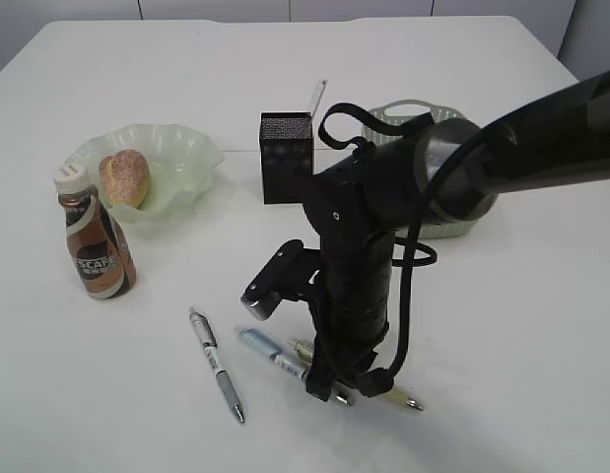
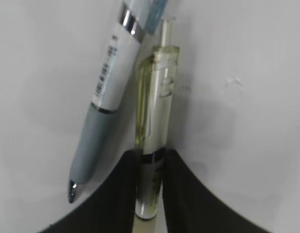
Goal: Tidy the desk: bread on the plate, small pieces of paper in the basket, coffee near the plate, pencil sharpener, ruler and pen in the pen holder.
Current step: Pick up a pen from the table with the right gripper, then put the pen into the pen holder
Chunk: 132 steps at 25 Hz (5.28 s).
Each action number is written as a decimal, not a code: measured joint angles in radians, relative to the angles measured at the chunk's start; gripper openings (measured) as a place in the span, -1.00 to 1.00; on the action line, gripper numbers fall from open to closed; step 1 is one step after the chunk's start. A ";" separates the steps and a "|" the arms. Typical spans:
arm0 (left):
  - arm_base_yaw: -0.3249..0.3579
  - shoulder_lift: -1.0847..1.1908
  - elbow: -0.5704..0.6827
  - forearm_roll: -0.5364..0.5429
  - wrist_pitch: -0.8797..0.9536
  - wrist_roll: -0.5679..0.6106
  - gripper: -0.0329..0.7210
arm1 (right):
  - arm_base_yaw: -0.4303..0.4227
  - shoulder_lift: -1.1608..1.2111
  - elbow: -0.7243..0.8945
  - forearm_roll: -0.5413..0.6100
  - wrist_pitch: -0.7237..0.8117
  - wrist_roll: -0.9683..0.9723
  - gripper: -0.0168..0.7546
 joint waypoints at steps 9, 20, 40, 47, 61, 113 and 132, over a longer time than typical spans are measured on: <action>0.000 0.000 0.000 0.000 0.000 0.000 0.04 | 0.000 0.000 -0.002 -0.006 0.000 0.053 -0.72; 0.000 0.000 0.000 0.000 0.000 0.000 0.04 | 0.000 0.016 -0.062 -0.021 0.095 0.156 -0.72; 0.000 0.000 0.000 -0.024 0.000 0.000 0.04 | 0.000 0.018 -0.527 0.035 0.310 0.513 -0.72; 0.000 0.000 0.000 -0.046 0.000 0.000 0.04 | 0.000 0.018 -0.550 0.046 0.315 0.521 -0.72; 0.000 0.000 0.000 -0.091 0.000 0.000 -0.02 | 0.000 -0.094 -0.561 -0.161 0.029 0.521 -0.72; 0.000 0.000 0.000 -0.076 0.000 0.000 -0.12 | -0.283 0.097 -0.297 -0.417 -1.321 0.754 -0.72; 0.000 0.000 0.000 -0.076 0.000 0.000 -0.13 | -0.307 0.210 -0.377 -0.416 -1.319 0.754 -0.70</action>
